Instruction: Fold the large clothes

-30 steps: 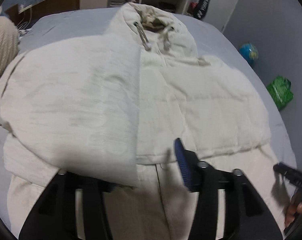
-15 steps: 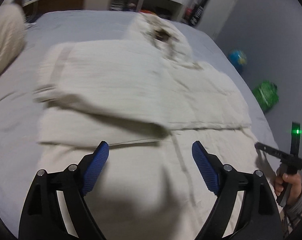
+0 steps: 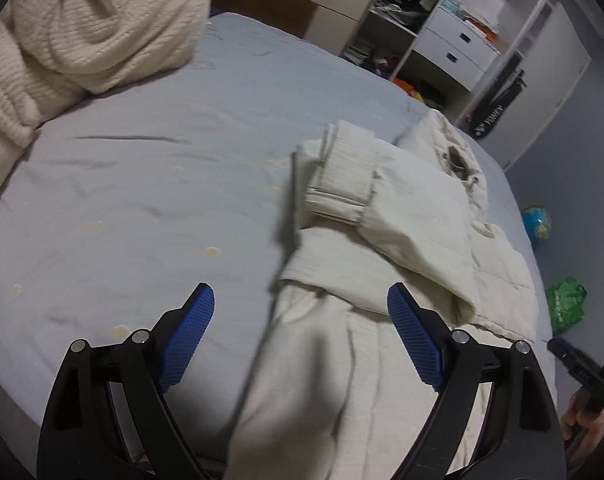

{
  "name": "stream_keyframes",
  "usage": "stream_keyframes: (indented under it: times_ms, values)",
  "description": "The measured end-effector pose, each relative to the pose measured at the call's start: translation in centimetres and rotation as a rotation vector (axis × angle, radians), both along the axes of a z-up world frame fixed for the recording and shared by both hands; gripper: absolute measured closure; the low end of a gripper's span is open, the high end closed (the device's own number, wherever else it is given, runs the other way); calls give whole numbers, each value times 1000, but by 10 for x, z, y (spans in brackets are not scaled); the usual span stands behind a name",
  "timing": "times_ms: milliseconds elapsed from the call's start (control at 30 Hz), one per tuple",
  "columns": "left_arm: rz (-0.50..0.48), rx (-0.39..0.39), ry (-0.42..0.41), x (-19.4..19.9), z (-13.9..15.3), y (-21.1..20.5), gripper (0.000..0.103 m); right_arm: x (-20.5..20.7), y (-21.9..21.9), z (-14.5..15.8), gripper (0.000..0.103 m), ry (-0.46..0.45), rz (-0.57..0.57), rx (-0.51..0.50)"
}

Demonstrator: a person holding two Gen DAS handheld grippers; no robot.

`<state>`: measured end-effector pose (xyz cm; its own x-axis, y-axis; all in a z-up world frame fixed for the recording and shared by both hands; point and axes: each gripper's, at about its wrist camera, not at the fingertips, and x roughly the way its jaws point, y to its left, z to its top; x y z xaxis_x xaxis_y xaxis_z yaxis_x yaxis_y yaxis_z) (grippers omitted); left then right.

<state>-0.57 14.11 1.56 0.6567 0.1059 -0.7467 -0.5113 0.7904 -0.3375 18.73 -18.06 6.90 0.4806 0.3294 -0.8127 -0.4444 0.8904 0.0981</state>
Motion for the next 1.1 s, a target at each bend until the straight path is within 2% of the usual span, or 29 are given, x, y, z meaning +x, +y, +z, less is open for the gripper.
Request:
stream_keyframes:
  times_ms: [67,267,400,633,867,1100]
  values:
    - [9,13,5,-5,0,2,14,1,31,7,38,-8,55,1]
    - [55,28,11,-16,-7,10,14,4,130,24,37,-30,212,-13]
    - [108,-18,-44,-26,-9,22,14,2,191,27,35,-46,300,-51]
    - [181,-89,-47,-33,-19,37,14,-7,279,13,35,-61,436,-150]
    - [181,-110,-38,-31,-23,40,14,-13,326,-12,35,-66,509,-263]
    - [185,-126,-37,-33,-26,42,14,-17,338,-31,29,-92,541,-351]
